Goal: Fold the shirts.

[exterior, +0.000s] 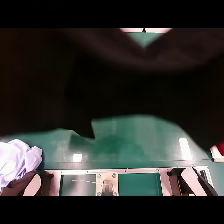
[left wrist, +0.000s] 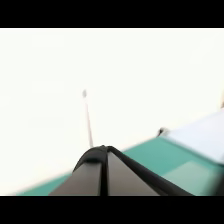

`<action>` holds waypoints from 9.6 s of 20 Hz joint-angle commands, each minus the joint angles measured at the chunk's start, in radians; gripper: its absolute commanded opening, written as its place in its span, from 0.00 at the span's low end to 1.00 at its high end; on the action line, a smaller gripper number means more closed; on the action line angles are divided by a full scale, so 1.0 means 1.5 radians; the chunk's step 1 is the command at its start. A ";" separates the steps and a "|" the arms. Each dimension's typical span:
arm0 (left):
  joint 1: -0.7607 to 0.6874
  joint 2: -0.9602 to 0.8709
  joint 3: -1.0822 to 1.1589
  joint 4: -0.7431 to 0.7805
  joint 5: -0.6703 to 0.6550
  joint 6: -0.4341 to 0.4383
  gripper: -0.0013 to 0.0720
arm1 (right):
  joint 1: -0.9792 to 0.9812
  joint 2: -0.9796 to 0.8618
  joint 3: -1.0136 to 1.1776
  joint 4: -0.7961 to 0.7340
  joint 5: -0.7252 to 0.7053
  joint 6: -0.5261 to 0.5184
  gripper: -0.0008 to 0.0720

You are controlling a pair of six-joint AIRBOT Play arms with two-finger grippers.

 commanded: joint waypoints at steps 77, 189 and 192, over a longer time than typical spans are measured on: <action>-0.027 -0.687 -0.307 0.066 -0.028 0.102 0.05 | 0.272 -0.810 -0.005 -0.485 0.086 0.149 0.03; -0.621 -0.876 -0.177 -0.086 0.328 -0.015 0.06 | 0.361 -0.424 0.035 -0.521 0.238 0.114 0.03; -0.619 -0.883 -0.150 -0.087 0.315 -0.029 0.06 | 0.362 -0.422 0.034 -0.522 0.239 0.120 0.03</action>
